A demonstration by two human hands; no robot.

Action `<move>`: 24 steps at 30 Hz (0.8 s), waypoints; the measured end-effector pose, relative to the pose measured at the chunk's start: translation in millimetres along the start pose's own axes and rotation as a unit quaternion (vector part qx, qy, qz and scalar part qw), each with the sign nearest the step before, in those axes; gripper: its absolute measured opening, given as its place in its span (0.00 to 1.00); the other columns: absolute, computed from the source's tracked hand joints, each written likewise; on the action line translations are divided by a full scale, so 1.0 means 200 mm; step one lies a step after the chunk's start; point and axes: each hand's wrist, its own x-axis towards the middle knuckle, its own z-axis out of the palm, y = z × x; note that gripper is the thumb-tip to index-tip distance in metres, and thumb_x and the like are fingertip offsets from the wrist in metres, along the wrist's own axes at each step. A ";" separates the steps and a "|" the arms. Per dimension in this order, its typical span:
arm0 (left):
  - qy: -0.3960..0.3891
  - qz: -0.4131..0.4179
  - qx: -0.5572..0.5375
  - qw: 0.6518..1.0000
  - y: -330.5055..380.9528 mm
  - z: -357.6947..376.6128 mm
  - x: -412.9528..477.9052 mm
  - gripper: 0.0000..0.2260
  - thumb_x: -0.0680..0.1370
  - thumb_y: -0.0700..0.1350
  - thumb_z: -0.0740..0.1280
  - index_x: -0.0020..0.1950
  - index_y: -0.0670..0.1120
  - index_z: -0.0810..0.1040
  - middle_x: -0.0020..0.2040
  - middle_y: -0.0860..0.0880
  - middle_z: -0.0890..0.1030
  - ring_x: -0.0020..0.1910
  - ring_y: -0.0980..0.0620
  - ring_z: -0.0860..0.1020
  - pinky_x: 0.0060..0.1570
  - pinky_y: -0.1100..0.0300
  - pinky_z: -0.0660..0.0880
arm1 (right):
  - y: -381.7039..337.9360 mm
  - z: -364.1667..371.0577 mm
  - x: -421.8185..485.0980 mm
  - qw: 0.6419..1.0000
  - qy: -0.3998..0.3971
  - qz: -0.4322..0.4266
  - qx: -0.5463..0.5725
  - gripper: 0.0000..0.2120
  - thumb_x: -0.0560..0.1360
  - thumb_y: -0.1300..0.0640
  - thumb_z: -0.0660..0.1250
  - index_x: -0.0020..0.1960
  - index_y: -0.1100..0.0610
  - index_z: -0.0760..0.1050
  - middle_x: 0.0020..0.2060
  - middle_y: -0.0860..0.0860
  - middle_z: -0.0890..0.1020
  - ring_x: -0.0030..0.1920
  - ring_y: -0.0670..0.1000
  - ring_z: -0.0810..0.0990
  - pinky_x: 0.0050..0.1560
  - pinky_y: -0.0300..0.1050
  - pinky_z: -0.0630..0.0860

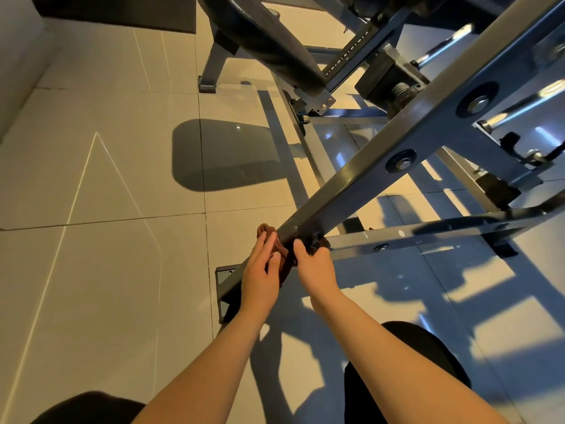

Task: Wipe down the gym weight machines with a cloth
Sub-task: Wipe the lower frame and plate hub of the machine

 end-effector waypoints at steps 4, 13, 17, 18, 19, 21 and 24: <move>0.043 -0.009 -0.013 0.999 0.04 -0.01 -0.01 0.19 0.83 0.38 0.62 0.72 0.54 0.75 0.74 0.55 0.72 0.74 0.59 0.67 0.72 0.70 0.61 | 0.01 -0.01 0.00 1.000 0.006 0.007 0.027 0.20 0.80 0.44 0.64 0.63 0.58 0.72 0.53 0.55 0.82 0.53 0.52 0.80 0.44 0.43 0.75; 0.035 0.105 -0.047 0.993 0.41 0.00 0.02 0.19 0.84 0.39 0.61 0.73 0.54 0.73 0.74 0.59 0.70 0.71 0.70 0.65 0.66 0.79 0.60 | -0.07 -0.09 -0.01 0.991 0.079 -0.036 0.106 0.10 0.83 0.49 0.61 0.58 0.55 0.70 0.50 0.54 0.80 0.51 0.52 0.80 0.51 0.51 0.81; -0.042 0.124 0.027 0.991 0.35 0.08 0.04 0.22 0.86 0.46 0.57 0.76 0.67 0.58 0.81 0.62 0.55 0.77 0.69 0.53 0.68 0.76 0.51 | -0.05 -0.12 0.01 0.991 0.083 -0.027 0.099 0.08 0.83 0.55 0.59 0.56 0.57 0.74 0.48 0.56 0.81 0.49 0.53 0.81 0.41 0.44 0.78; -0.035 0.110 0.029 0.993 0.31 0.08 0.04 0.23 0.86 0.46 0.56 0.76 0.68 0.56 0.81 0.63 0.54 0.76 0.70 0.51 0.68 0.75 0.51 | -0.04 -0.12 0.01 0.993 0.073 -0.033 0.088 0.08 0.83 0.56 0.59 0.56 0.58 0.75 0.48 0.55 0.81 0.48 0.52 0.80 0.40 0.42 0.76; -0.026 0.096 0.032 0.995 0.25 0.07 0.03 0.23 0.86 0.46 0.55 0.75 0.68 0.56 0.81 0.63 0.54 0.76 0.71 0.51 0.69 0.74 0.50 | -0.04 -0.12 0.01 0.994 0.063 -0.040 0.078 0.08 0.83 0.56 0.60 0.57 0.58 0.74 0.47 0.55 0.81 0.48 0.52 0.80 0.39 0.40 0.75; -0.010 0.063 0.043 0.997 0.14 0.06 0.01 0.23 0.86 0.45 0.54 0.76 0.68 0.56 0.81 0.62 0.54 0.76 0.69 0.51 0.73 0.68 0.52 | -0.05 -0.10 -0.02 0.995 0.043 -0.049 0.071 0.07 0.83 0.56 0.61 0.58 0.58 0.72 0.47 0.53 0.80 0.47 0.49 0.79 0.39 0.39 0.74; 0.011 -0.006 0.047 0.999 0.00 0.03 -0.04 0.23 0.86 0.44 0.54 0.79 0.62 0.60 0.81 0.60 0.56 0.76 0.66 0.54 0.75 0.62 0.55 | -0.05 -0.09 -0.04 0.996 0.023 -0.041 0.073 0.08 0.82 0.55 0.62 0.59 0.56 0.67 0.46 0.50 0.78 0.46 0.46 0.76 0.40 0.41 0.72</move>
